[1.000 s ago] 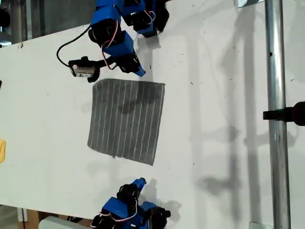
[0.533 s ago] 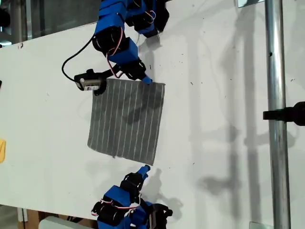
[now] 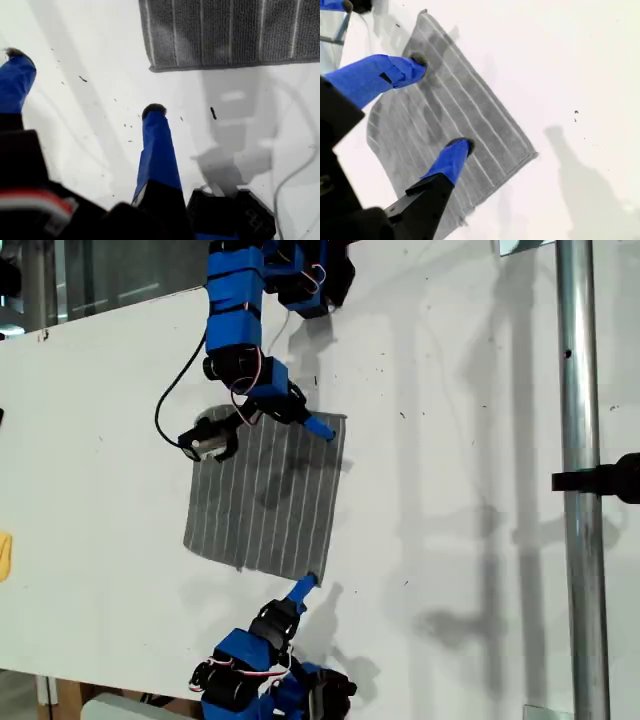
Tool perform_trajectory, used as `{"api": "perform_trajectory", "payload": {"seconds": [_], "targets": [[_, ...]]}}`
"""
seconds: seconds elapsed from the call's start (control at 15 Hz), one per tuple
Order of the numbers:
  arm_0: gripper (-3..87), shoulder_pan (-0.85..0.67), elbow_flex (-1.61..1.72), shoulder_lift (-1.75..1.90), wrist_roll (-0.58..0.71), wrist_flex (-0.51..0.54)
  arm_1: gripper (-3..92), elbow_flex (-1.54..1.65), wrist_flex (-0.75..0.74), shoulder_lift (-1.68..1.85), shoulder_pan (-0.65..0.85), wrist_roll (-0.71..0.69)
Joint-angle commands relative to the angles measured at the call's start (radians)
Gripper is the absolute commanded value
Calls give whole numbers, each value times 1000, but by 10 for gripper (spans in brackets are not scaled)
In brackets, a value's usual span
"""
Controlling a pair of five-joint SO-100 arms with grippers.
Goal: Grasp corners of a towel and fold twice.
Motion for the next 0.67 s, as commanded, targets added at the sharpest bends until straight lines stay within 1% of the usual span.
{"api": "perform_trajectory", "payload": {"seconds": [0.0,0.33,0.6], "targets": [[268,-26,-29,26,11,8,415,60,-121,-37,8,-32],[264,-28,-18,28,11,9,417,137,-291,-199,46,-71],[257,-18,18,48,-23,11,382,210,-400,-336,132,-83]]}}
